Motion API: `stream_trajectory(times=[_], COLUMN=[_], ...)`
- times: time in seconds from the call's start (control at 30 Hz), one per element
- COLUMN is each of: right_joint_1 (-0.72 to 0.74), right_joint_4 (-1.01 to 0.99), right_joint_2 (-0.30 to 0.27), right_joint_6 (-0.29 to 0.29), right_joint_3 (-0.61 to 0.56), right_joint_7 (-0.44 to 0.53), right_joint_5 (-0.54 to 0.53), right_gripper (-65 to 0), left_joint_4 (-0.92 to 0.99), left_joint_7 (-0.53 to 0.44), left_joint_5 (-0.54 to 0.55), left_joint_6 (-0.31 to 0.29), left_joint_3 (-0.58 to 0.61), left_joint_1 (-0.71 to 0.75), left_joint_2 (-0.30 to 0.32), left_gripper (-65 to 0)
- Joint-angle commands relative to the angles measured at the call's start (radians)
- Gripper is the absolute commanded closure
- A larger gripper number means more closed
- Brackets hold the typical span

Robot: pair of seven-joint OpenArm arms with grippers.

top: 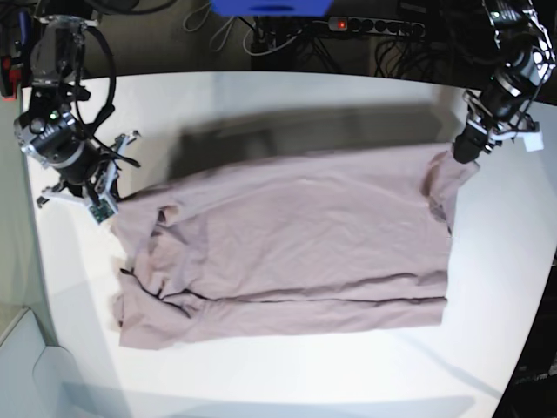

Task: Layout the t-shirt on the table in an organized manner, then fold the t-shirt properly
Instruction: 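Release the shirt and raise both grippers away from it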

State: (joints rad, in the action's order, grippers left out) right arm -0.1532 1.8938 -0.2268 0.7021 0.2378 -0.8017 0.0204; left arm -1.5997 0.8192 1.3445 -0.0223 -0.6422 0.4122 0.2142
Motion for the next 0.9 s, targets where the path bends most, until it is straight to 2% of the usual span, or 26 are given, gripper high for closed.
stream_trajectory(times=[0.0, 0.27, 0.47, 0.63, 0.8, 0.87], right_joint_1=[-0.004, -0.148, -0.202, -0.213, -0.237, -0.243], right_joint_4=[0.029, 0.066, 0.063, 0.063, 0.065, 0.065], right_joint_2=[-0.012, -0.013, -0.013, -0.013, -0.013, -0.013], right_joint_6=[-0.004, -0.004, -0.004, -0.004, -0.004, -0.004], right_joint_3=[0.007, 0.007, 0.007, 0.01, 0.01, 0.01], right_joint_7=[0.015, 0.021, 0.02, 0.015, 0.014, 0.014], right_joint_5=[-0.001, -0.001, -0.001, 0.0, 0.0, 0.0], right_gripper=[0.0, 0.0, 0.0, 0.0, 0.0, 0.0], left_joint_4=[-0.018, -0.018, 0.011, 0.054, 0.068, 0.066], left_joint_7=[-0.008, -0.008, 0.002, 0.16, 0.285, 0.315], left_joint_5=[0.056, 0.134, 0.138, 0.138, 0.132, 0.132], left_joint_6=[0.005, 0.003, 0.003, 0.003, 0.005, 0.005], left_joint_3=[-0.011, -0.029, -0.041, -0.1, -0.232, -0.267], left_joint_1=[0.017, 0.149, 0.162, 0.15, 0.124, 0.124], left_joint_2=[0.011, 0.009, 0.008, 0.003, -0.068, -0.078], left_gripper=[-0.1, -0.1, -0.1, -0.4, -0.6, -3.1])
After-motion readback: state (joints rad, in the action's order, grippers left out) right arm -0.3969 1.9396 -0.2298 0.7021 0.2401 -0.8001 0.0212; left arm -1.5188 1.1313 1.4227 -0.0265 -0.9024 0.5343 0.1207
